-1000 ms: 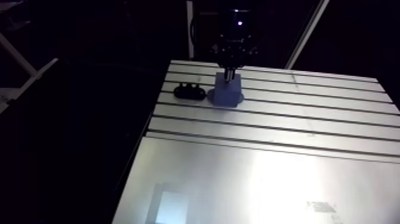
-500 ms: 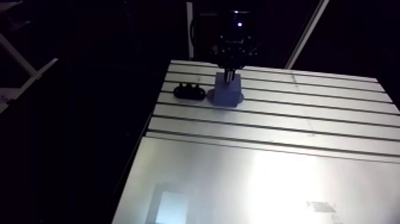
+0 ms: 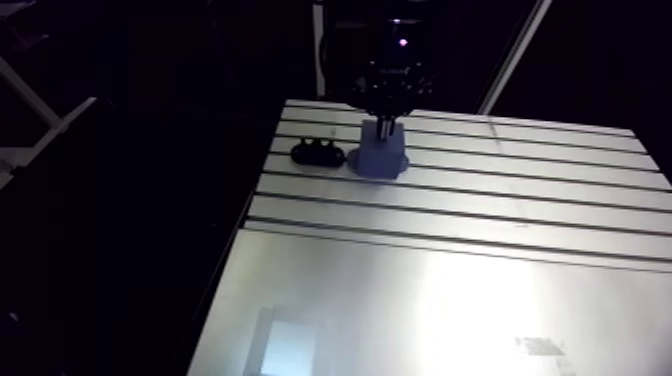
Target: Pick up the M10 bolt and insert it into the hex recess until seated.
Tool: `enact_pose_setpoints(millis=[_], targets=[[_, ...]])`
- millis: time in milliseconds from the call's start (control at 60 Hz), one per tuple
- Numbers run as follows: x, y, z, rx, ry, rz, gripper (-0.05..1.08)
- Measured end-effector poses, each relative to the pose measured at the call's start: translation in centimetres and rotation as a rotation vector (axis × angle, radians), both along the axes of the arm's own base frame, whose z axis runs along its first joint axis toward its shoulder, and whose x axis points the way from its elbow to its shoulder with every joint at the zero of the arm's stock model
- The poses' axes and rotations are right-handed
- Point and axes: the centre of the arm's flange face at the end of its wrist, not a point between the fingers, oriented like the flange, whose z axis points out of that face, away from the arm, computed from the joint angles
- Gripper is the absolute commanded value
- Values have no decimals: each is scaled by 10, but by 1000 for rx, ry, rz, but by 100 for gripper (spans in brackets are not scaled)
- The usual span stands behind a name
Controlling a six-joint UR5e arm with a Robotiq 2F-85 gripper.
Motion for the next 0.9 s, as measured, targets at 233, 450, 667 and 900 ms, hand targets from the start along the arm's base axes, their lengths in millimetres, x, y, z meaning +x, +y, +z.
enact_pose_setpoints(millis=[233,450,667,900], targets=[[-2,0,-1,-2,8,7,108],[-2,0,-1,-3,12,8,108],[-3,-1,-1,-7,13,8,108],[-1,-3,2,-9,13,11,108]])
